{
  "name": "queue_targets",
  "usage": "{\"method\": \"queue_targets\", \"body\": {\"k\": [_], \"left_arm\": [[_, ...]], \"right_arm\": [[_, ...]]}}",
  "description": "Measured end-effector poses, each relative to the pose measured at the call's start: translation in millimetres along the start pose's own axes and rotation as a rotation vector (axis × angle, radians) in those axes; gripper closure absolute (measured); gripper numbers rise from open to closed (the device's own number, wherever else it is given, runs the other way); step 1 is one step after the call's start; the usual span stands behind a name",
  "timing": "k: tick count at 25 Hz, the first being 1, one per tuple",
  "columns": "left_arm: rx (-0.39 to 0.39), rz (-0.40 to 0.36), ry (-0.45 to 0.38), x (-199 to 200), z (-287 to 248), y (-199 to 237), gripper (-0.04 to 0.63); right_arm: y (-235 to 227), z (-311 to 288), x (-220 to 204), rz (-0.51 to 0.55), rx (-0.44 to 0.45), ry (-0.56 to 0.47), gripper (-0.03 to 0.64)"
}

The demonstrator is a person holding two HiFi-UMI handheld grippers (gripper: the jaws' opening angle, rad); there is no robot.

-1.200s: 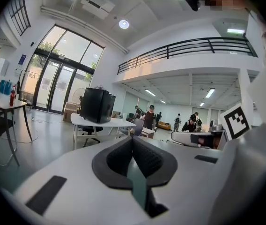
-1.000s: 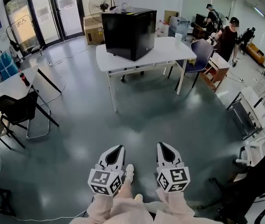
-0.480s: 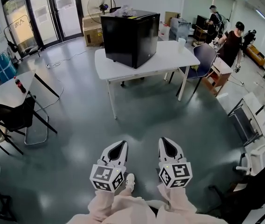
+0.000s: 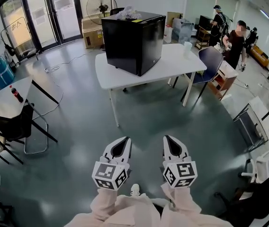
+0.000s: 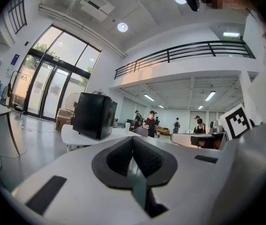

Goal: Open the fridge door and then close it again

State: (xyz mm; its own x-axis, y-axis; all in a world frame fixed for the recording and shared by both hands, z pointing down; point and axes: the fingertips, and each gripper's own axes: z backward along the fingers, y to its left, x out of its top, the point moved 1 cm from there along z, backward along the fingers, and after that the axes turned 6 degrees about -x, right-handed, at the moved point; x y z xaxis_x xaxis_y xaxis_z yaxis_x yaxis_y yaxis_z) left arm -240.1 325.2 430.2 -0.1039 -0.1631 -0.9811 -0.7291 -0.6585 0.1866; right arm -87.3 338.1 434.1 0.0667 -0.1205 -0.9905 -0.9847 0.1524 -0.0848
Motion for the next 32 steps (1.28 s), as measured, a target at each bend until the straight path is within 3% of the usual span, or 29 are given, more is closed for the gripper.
{"method": "queue_targets", "body": {"k": [11,26,32], "left_arm": [[-0.029,0.002,0.008,7,-56,52,0.584],[-0.027,0.053,0.104,-30,-70,63,0.584],[-0.02,0.056,0.094,-23,-97,74,0.584]], "right_arm": [[-12,-69,-2,-0.017,-0.041,0.008,0.604],[-30,-81,-36,-0.061,-0.081,0.093,0.604],[-41,-108,-29,-0.062,-0.066,0.084,0.604]]}}
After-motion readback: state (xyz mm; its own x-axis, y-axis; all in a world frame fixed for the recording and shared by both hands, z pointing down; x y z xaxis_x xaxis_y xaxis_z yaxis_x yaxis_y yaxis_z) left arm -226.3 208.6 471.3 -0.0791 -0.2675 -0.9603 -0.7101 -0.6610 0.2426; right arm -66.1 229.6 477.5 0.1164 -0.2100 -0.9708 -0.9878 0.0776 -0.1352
